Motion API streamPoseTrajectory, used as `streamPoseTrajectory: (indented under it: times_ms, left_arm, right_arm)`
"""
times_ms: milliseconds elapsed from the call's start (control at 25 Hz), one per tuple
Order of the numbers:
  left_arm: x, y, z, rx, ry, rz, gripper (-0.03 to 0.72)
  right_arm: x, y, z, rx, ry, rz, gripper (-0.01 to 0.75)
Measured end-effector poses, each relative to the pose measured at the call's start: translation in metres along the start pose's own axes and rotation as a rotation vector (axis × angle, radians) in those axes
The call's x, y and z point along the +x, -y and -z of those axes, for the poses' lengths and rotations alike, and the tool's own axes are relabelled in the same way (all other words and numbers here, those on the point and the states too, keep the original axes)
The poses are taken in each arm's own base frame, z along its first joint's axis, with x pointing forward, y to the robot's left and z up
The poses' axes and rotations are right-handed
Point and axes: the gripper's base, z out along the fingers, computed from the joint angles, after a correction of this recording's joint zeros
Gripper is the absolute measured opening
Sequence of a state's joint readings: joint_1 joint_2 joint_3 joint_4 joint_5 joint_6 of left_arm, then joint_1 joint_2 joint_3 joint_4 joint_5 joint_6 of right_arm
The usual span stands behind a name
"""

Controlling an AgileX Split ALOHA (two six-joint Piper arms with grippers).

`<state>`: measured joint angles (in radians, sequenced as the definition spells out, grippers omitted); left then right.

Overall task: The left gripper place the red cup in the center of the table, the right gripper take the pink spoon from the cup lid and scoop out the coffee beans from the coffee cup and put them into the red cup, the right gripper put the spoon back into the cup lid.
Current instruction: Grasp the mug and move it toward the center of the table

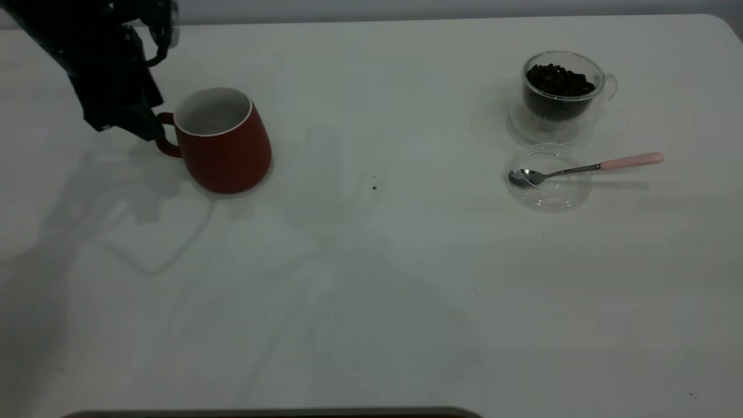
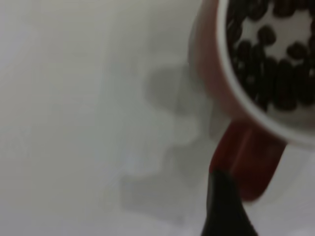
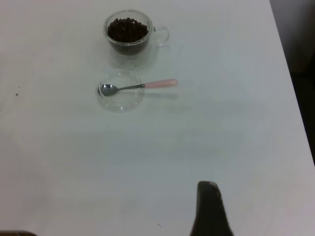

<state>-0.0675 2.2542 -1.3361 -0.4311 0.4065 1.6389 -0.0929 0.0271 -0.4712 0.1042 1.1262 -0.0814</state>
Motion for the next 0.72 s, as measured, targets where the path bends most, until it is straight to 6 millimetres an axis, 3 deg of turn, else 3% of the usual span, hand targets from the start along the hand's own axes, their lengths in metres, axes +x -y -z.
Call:
streamPoseTrajectory:
  times_ms: [360,720]
  left_arm:
    - [-0.014,0.01,-0.025,0.027,0.076,0.002,0.505]
    - [-0.048,0.017,-0.033,-0.035,0.088,-0.052,0.505]
  right_arm:
    - [0.0,0.0,0.0,0.0,0.0,0.0,0.56]
    - [0.0,0.0,0.0,0.0,0.0,0.0,0.56]
